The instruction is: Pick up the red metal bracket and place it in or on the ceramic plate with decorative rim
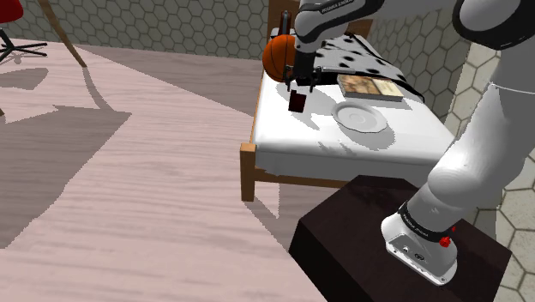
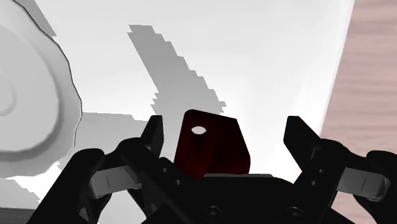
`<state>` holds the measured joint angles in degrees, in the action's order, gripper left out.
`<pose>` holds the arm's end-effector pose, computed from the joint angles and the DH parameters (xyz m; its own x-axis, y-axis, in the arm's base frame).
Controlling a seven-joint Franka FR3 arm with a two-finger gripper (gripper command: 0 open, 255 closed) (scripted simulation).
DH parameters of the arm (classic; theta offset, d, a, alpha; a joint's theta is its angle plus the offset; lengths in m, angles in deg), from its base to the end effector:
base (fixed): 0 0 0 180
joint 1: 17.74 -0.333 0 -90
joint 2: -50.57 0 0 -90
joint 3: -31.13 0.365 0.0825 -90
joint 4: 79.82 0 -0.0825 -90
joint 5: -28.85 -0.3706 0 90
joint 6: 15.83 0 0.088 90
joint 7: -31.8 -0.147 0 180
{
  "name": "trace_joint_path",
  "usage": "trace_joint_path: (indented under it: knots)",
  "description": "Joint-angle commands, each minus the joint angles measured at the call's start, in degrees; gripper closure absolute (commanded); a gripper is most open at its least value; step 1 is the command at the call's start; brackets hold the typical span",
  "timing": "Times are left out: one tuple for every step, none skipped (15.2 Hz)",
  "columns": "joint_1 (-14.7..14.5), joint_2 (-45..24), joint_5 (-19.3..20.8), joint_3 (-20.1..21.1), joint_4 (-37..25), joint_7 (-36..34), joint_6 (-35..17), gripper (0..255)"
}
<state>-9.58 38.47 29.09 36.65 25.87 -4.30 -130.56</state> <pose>0.6026 -0.0313 0.4219 0.7788 -0.6251 -0.0520 -0.6251 -0.7803 0.0176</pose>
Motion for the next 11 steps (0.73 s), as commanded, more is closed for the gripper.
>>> trace_joint_path:
  knots:
    - [0.3, -4.0, 0.3, -0.7, -4.3, -2.1, -0.1, 0]
    - [0.4, -5.9, 0.4, -1.1, -6.5, -3.1, -0.1, 0]
    - [0.6, -7.8, 0.5, -1.6, -8.7, -4.1, -0.1, 0]
    - [0.7, -9.8, 0.5, -2.0, -11.0, -5.0, 0.0, 0]
    - [0.9, -11.7, 0.5, -2.4, -13.3, -5.9, 0.2, 0]
    - [1.1, -13.7, 0.5, -2.8, -15.8, -6.8, 0.4, 0]
    - [1.3, -15.7, 0.5, -3.2, -18.3, -7.6, 0.7, 0]
    - [1.3, -16.2, 0.4, -3.3, -18.9, -7.8, 0.8, 0]
    - [1.3, -16.4, 0.4, -3.3, -18.4, -7.9, 0.1, 0]
    - [1.3, -16.6, 0.5, -3.3, -18.0, -7.9, -0.6, 0]
    - [1.3, -16.9, 0.5, -3.4, -17.6, -7.9, -1.2, 0]
